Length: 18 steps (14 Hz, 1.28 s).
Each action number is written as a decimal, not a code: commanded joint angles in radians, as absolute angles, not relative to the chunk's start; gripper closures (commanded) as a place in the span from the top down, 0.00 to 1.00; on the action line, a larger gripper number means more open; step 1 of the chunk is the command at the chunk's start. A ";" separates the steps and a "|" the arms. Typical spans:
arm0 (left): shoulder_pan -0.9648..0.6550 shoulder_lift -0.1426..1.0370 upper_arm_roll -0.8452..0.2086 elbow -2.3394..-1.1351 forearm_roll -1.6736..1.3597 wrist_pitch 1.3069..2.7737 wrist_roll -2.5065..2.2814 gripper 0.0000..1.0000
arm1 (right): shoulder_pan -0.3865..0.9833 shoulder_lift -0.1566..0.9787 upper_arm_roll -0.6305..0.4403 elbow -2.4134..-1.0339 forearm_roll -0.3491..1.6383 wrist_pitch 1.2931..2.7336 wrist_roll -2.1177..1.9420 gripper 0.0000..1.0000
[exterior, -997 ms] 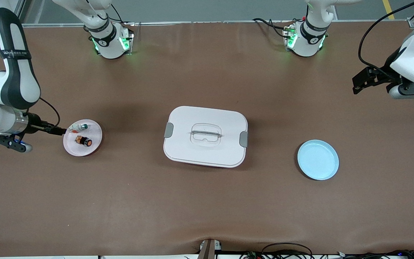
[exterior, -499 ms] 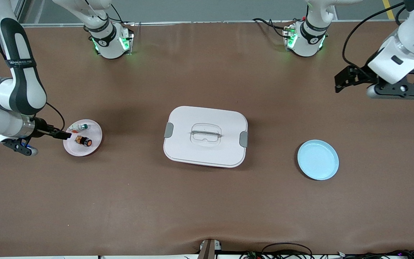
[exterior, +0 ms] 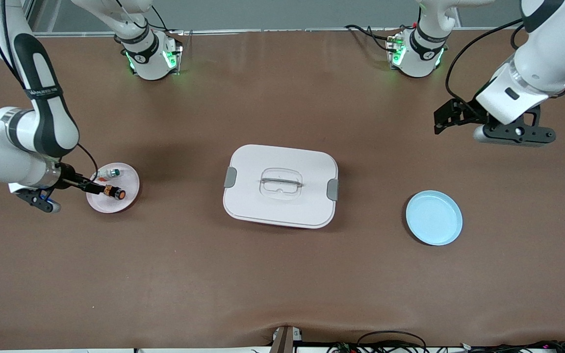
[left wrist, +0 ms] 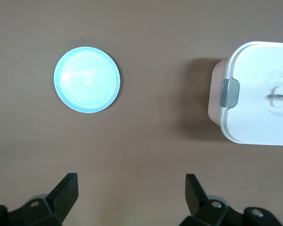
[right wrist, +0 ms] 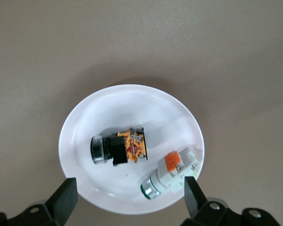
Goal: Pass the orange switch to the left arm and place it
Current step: 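Lower the right gripper and grasp the orange switch while the left gripper advances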
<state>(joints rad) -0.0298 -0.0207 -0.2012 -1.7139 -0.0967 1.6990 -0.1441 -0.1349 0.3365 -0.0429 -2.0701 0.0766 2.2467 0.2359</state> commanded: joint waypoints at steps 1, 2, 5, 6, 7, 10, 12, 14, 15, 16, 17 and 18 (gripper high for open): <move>-0.026 -0.028 -0.206 -1.773 -0.110 1.771 -0.143 1.00 | -0.126 0.363 -0.043 -2.079 0.091 2.296 0.253 1.00; -0.028 -0.025 -0.206 -1.784 -0.110 1.790 -0.143 1.00 | -0.117 0.371 -0.043 -2.079 0.091 2.307 0.252 1.00; -0.026 0.008 -0.206 -1.784 -0.109 1.802 -0.140 1.00 | -0.109 0.397 -0.043 -2.079 0.089 2.350 0.252 1.00; -0.026 0.012 -0.204 -1.784 -0.104 1.810 -0.140 1.00 | -0.100 0.400 -0.043 -2.079 0.089 2.359 0.250 1.00; -0.026 0.018 -0.204 -1.784 -0.100 1.815 -0.138 1.00 | -0.098 0.405 -0.043 -2.077 0.089 2.365 0.250 1.00; -0.023 0.028 -0.204 -1.779 -0.097 1.816 -0.138 1.00 | -0.094 0.428 -0.043 -2.075 0.089 2.404 0.250 1.00; -0.020 0.028 -0.204 -1.778 -0.097 1.816 -0.138 1.00 | -0.095 0.451 -0.043 -2.077 0.089 2.442 0.241 1.00; -0.018 0.029 -0.204 -1.776 -0.100 1.816 -0.138 1.00 | -0.095 0.457 -0.043 -2.077 0.089 2.447 0.239 1.00; -0.018 0.034 -0.204 -1.775 -0.100 1.816 -0.138 1.00 | -0.094 0.459 -0.043 -2.077 0.089 2.447 0.239 1.00; -0.018 0.038 -0.204 -1.770 -0.100 1.816 -0.138 1.00 | -0.094 0.463 -0.043 -2.077 0.089 2.447 0.239 1.00; -0.018 0.043 -0.204 -1.766 -0.100 1.818 -0.138 1.00 | -0.092 0.463 -0.043 -2.079 0.089 2.445 0.239 1.00; -0.018 0.044 -0.204 -1.764 -0.100 1.822 -0.138 1.00 | -0.086 0.463 -0.043 -2.079 0.089 2.442 0.239 1.00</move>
